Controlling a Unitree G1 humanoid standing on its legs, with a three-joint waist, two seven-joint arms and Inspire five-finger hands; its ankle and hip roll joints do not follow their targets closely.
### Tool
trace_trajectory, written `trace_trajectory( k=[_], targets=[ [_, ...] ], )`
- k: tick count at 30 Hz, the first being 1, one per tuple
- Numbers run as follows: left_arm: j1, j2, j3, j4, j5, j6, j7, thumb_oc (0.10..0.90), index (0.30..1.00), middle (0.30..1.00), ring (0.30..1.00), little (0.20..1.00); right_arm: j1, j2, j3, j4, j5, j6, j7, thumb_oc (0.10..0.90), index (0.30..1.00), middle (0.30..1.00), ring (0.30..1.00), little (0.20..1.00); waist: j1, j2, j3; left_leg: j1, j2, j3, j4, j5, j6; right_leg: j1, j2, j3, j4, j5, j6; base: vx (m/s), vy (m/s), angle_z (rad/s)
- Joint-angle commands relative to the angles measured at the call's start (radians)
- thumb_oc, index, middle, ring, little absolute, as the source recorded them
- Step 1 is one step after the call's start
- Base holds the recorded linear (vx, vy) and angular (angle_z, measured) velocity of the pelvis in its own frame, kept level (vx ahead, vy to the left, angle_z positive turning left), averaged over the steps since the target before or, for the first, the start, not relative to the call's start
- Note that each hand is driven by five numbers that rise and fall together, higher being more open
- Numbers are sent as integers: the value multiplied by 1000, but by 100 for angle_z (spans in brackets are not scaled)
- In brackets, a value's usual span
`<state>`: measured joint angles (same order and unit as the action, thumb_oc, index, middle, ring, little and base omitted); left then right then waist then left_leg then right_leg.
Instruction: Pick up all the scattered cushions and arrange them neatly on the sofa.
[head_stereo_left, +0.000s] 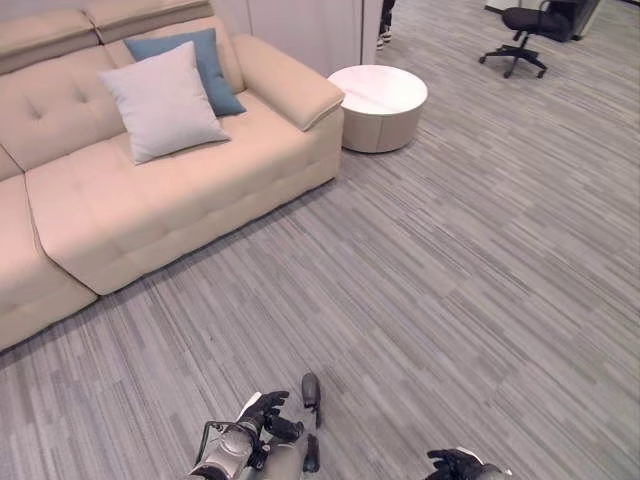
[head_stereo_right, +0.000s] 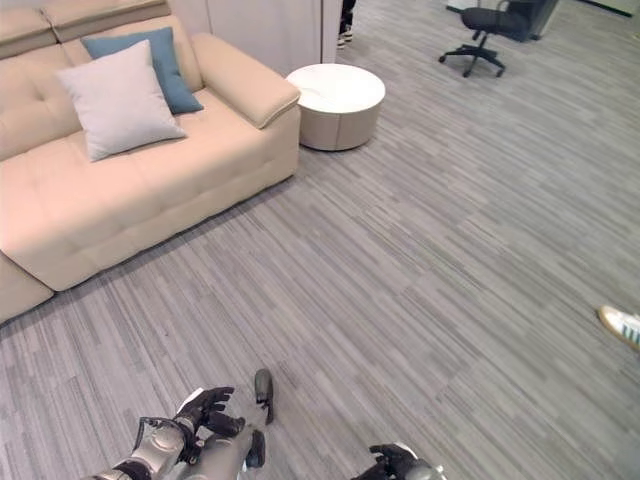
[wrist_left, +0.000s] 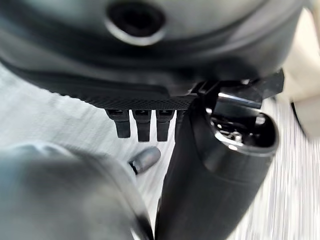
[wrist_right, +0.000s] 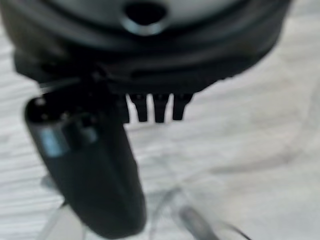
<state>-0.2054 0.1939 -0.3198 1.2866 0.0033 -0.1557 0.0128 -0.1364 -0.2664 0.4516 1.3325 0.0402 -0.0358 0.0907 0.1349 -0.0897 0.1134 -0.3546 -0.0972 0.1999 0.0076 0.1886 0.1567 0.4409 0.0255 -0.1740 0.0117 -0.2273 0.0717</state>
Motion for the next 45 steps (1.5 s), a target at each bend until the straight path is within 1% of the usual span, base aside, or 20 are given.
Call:
trace_trajectory(
  k=[1,2,4,6,8,10,11,12,13,18,20,23,25,26,28,31,35,39,42,45],
  targets=[
    [118,45,19,130,-12,53,-14,800,900,900,900,900,37,-14,-75,-18,7,-9,32,800,900,900,900,900,77,10,18,114,34,-74,39,-77,-122,-220,-54,30,329,184,109,424,179,-22],
    [118,45,19,130,-12,53,-14,800,900,900,900,900,37,-15,-75,-18,7,-9,32,800,900,900,900,900,78,12,15,110,37,-74,40,-76,-122,-223,-51,31,327,187,109,608,255,3],
    [111,52,28,127,-21,56,-13,800,900,900,900,900,57,-11,-99,-6,22,-5,40,800,900,900,900,900,44,22,18,179,20,-118,68,-143,-88,-304,-83,50,580,337,146,469,173,52],
    [94,61,21,123,-32,59,-19,800,900,900,900,900,77,-10,-111,-5,25,-1,49,800,900,900,900,900,-25,73,31,315,34,-200,41,-200,-79,-460,-89,32,703,244,86,639,163,111],
    [87,64,19,122,-35,57,-12,800,900,900,900,900,83,-9,-113,-5,32,-2,47,800,900,900,900,900,-46,83,35,344,36,-223,32,-208,-86,-501,-90,28,694,221,73,467,35,107],
    [69,56,2,107,-46,50,-12,800,900,900,900,900,97,-9,-121,-6,43,-1,43,800,900,900,900,900,-86,93,34,412,36,-281,6,-239,-101,-554,-106,-6,524,150,36,691,-96,91],
    [46,50,-22,93,-33,43,-2,800,900,900,900,900,112,-17,-128,-2,53,1,51,800,900,900,900,900,-127,72,42,484,18,-345,-18,-271,-120,-590,-89,52,220,187,42,578,-157,105],
    [46,50,-22,93,-33,43,-2,800,900,900,900,900,112,-17,-128,-2,53,1,51,800,900,900,900,900,-128,72,42,484,19,-346,-18,-270,-120,-587,-88,51,214,191,42,816,-247,139],
    [12,44,-36,79,-24,35,-1,800,900,900,900,900,115,-29,-130,17,48,15,54,800,900,900,900,900,-163,67,45,540,26,-390,-45,-310,-139,-645,-111,114,7,259,73,422,-117,131],
    [16,42,-41,93,-13,35,-7,800,900,900,900,900,135,-32,-148,33,39,28,55,800,900,900,900,900,-189,77,28,626,59,-403,-46,-372,-158,-660,-109,67,-63,297,91,496,-158,67],
    [55,24,-39,119,3,46,-20,800,900,900,900,900,139,-44,-161,35,38,25,51,800,900,900,900,900,-197,81,-1,638,88,-417,101,-377,-186,-625,-80,94,21,306,55,691,-286,44],
    [70,18,-44,130,4,54,-30,800,900,900,900,900,112,-67,-161,21,51,17,34,800,900,900,900,900,-188,87,22,441,119,-353,557,-156,-258,-525,-54,81,32,244,-13,404,-228,56],
    [70,29,-57,107,8,51,-23,800,900,900,900,900,79,-91,-152,13,63,14,13,800,900,900,900,900,-145,30,63,253,129,-231,823,-151,-213,-405,-56,83,-25,218,-52,368,-334,24],
    [70,29,-57,106,8,51,-23,800,900,900,900,900,78,-91,-153,13,63,14,13,800,900,900,900,900,-143,38,67,252,138,-231,835,-160,-213,-402,-48,84,-26,219,-52,326,-245,23],
    [59,21,-65,79,-15,45,-12,800,900,900,900,900,55,-110,-146,-3,75,3,-12,800,900,900,900,900,-102,29,75,121,144,-161,751,-194,-200,-316,-39,79,-74,180,-48,453,-97,-24],
    [57,12,-72,78,-16,42,-4,800,900,900,900,900,38,-111,-129,-13,72,-11,-25,800,900,900,900,900,-73,38,76,108,122,-149,491,-201,-186,-276,-19,90,-86,142,-38,440,26,-37],
    [54,12,-90,79,-18,43,13,800,900,900,900,900,18,-92,-103,-37,49,-27,-41,800,900,900,900,900,-21,59,74,72,155,-172,-64,-53,-230,-164,29,101,-76,52,-39,485,120,-25],
    [75,16,-28,103,-55,49,13,800,900,900,900,900,25,-61,-100,-37,33,-29,-49,800,900,900,900,900,-8,55,47,120,159,-151,-53,12,-226,-141,28,97,-29,17,-27,408,198,-20],
    [84,36,32,118,-106,51,2,800,900,900,900,900,33,-31,-106,-29,37,-20,-31,800,900,900,900,900,22,18,13,133,132,-153,12,-29,-198,-163,-6,76,84,36,23,370,198,-21],
    [64,68,69,132,-132,60,1,800,900,900,900,900,32,-14,-102,-28,24,-9,-2,800,900,900,900,900,12,21,18,199,96,-177,65,-122,-142,-320,-92,61,499,279,125,316,239,48]
  ],
)
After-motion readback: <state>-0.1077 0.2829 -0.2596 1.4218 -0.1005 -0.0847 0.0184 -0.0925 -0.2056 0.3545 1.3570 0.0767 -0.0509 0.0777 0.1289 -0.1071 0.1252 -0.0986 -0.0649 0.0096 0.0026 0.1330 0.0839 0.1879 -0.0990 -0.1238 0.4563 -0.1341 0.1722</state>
